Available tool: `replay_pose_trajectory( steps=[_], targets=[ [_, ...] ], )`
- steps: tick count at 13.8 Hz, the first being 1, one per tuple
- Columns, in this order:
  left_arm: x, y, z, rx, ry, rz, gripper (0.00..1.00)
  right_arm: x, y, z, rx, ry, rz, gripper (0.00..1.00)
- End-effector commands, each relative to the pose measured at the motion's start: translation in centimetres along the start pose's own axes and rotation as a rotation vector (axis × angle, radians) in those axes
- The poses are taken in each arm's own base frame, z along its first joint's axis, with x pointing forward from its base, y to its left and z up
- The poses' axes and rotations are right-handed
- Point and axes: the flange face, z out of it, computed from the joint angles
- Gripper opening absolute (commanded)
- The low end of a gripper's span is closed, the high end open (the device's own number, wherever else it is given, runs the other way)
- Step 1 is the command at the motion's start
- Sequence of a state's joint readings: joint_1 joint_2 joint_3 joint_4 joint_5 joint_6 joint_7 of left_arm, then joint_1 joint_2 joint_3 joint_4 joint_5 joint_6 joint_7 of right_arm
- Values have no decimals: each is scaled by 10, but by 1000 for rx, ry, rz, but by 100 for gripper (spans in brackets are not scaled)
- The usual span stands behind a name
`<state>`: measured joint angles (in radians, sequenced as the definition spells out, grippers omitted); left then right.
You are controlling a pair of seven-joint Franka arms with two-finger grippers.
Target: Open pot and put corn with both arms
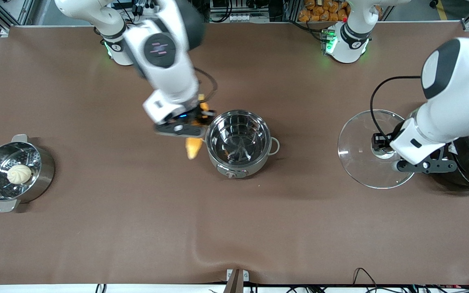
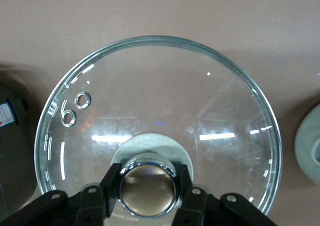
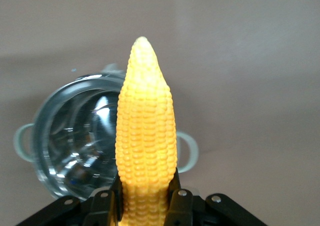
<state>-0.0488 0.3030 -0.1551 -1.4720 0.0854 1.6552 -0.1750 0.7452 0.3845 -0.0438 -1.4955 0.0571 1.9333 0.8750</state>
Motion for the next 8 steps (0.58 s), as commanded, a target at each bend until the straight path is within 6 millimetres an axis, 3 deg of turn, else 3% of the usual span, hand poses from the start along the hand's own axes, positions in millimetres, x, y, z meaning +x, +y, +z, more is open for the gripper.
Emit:
replay_pose_trajectory(
  steps=[1, 4, 5, 6, 8],
  targets=[
    [-17, -14, 27, 0, 38, 16, 0, -29, -56, 57, 37, 61, 107, 0],
    [-41, -24, 93, 3, 116, 48, 0, -29, -63, 91, 15, 88, 115, 0],
    [-48, -40, 112, 0, 130, 35, 0, -25, -65, 108, 9, 87, 120, 0],
    [-53, -42, 133, -3, 126, 32, 0, -21, -72, 122, 16, 95, 141, 0],
    [-65, -41, 177, -14, 154, 37, 0, -20, -73, 123, 4, 108, 145, 0]
  ],
)
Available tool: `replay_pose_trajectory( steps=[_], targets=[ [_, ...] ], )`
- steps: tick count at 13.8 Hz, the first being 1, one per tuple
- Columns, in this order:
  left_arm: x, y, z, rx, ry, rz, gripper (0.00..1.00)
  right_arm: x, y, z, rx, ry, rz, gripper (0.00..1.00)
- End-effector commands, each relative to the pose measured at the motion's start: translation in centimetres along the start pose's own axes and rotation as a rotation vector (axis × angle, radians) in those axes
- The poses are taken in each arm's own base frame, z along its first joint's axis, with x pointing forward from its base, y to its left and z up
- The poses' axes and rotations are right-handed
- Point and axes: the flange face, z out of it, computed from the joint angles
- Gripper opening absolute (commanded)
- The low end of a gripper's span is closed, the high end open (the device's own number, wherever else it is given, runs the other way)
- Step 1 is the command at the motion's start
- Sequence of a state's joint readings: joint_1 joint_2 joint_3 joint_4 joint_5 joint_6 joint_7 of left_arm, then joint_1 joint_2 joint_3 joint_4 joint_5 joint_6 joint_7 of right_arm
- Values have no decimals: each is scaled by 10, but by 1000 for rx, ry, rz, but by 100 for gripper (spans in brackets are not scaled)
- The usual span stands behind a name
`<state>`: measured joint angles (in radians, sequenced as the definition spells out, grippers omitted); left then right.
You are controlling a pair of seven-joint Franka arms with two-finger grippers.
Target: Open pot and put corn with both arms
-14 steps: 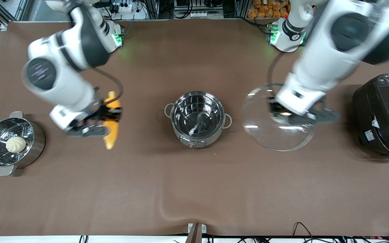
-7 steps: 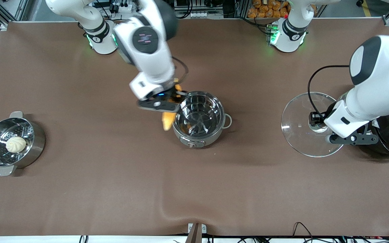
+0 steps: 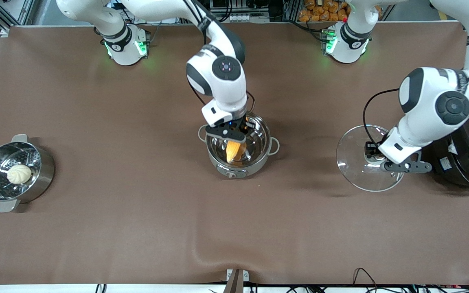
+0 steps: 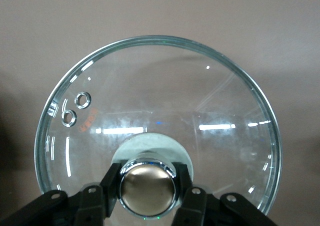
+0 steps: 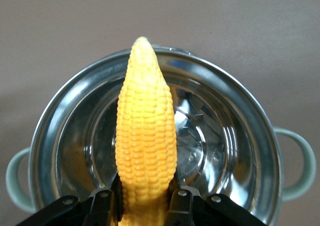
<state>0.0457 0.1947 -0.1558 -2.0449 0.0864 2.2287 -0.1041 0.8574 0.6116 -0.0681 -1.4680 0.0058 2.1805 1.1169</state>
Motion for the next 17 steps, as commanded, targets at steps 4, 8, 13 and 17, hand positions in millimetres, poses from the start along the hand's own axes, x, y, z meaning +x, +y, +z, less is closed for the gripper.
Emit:
replay_pose_trajectory(
  steps=[4, 8, 13, 17],
  targets=[
    [-45, -9, 89, -23, 26, 7, 0, 21, -1, -15, -8, 30, 42, 100],
    [-47, -18, 121, -35, -14, -14, 0, 48, 28, -50, -105, -36, 60, 100],
    [-25, -20, 88, -27, 12, -30, 100, 106, 88, -142, -158, -89, 4, 100],
    [24, -23, -12, -3, -44, -48, 100, 203, 198, -195, -46, -134, -116, 100]
  ],
)
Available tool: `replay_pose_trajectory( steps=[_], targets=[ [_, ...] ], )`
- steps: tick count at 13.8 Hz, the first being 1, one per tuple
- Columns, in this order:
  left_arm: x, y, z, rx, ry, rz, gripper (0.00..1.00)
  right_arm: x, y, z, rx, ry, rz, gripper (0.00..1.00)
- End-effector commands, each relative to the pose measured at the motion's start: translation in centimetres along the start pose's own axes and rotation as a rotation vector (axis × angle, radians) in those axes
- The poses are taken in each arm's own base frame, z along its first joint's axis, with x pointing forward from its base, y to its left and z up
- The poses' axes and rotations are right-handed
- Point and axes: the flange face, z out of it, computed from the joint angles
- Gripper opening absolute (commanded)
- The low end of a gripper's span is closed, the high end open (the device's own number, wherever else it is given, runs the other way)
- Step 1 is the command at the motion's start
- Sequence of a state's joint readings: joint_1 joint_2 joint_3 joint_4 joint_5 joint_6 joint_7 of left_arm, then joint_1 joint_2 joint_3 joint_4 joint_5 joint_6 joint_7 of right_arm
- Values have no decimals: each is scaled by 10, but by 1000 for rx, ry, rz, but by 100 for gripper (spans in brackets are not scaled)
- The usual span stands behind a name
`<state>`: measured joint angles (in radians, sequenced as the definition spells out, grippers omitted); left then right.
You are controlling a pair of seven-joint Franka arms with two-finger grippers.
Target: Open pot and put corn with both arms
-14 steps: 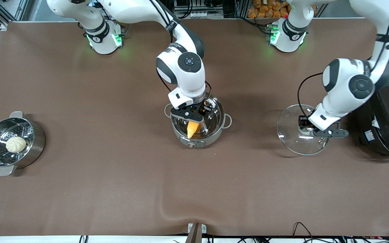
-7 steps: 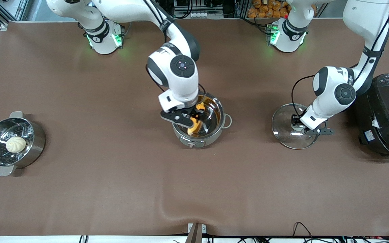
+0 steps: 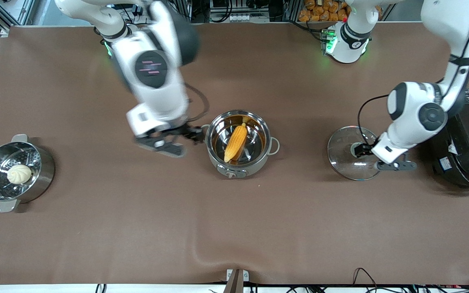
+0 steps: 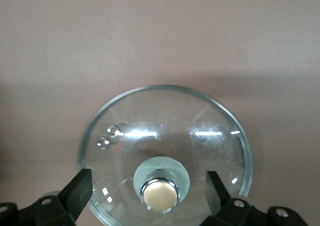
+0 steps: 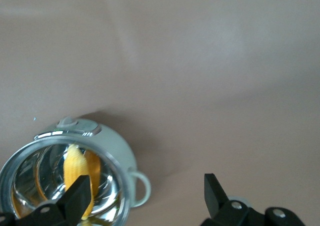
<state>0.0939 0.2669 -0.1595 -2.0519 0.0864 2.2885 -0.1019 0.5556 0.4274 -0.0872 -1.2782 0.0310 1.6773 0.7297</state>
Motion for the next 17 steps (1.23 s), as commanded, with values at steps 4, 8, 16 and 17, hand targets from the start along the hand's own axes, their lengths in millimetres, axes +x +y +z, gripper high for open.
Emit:
replay_pose_trajectory(
  steps=[4, 8, 16, 17],
  targets=[
    [38, -5, -153, 25, -20, -32, 100, 62, 162, -33, 59, -109, -192, 100],
    [33, -14, -232, 11, -20, -59, 100, 63, 222, -31, 3, -181, -267, 100],
    [-24, -15, -296, 40, -35, -77, 100, 64, 307, -45, 16, -146, -286, 100],
    [-26, -15, -301, 39, -25, -77, 100, 58, 313, -48, 24, -107, -282, 100]
  ],
)
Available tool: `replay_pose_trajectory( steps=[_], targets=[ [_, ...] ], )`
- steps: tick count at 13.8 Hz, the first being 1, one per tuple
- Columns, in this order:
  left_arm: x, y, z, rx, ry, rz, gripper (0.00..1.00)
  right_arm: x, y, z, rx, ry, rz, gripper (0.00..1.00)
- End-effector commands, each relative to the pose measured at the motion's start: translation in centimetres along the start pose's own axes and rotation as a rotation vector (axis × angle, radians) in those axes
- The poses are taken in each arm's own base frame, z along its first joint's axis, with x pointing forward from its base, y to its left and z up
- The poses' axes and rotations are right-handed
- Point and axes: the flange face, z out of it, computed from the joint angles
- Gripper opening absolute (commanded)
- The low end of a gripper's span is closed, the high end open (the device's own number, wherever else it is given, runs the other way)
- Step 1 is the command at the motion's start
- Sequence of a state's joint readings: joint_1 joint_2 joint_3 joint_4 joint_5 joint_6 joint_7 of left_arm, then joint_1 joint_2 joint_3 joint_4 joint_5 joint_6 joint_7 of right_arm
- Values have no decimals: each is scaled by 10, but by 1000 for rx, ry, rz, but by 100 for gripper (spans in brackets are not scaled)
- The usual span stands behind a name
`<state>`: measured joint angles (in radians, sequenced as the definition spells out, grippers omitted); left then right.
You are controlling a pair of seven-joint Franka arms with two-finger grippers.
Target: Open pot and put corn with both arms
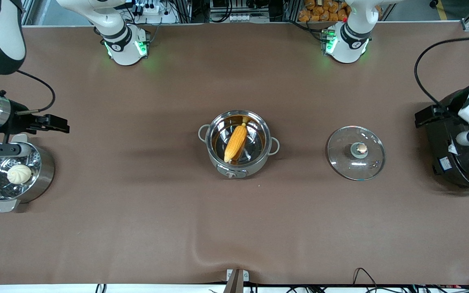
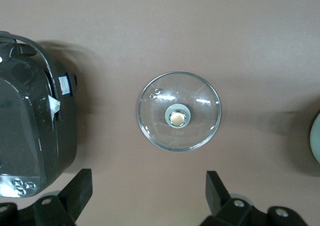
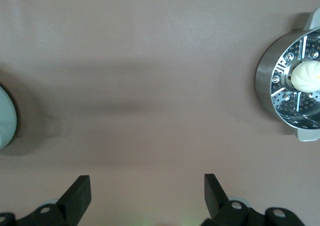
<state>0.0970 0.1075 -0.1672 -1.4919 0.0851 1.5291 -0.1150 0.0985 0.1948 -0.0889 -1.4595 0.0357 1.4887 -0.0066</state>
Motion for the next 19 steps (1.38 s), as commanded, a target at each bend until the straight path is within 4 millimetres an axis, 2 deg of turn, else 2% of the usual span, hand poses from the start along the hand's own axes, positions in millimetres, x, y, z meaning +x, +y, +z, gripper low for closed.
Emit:
replay_pose_trajectory(
  steps=[1, 3, 6, 7, 9, 11, 19],
  targets=[
    [-19, -2, -14, -9, 22, -16, 100, -33, 12, 5, 5, 84, -5, 100],
    [-20, -3, -14, -27, 20, -21, 100, -45, 18, 11, 7, 116, 0, 100],
    [-20, -1, -17, -27, 26, -15, 100, -64, 42, -2, 8, 136, -50, 100],
    [-22, -2, -20, -30, 29, -8, 100, -69, 41, -6, 9, 133, -49, 100],
    [-26, -5, -25, -42, 30, -6, 100, -69, 42, -12, 6, 153, -45, 100],
    [-30, -8, -42, -34, 52, -11, 100, -65, 40, -17, 2, 188, -46, 100],
    [-41, 2, -41, -51, -8, 8, 100, -67, 41, -20, -18, 169, -47, 100]
  ],
)
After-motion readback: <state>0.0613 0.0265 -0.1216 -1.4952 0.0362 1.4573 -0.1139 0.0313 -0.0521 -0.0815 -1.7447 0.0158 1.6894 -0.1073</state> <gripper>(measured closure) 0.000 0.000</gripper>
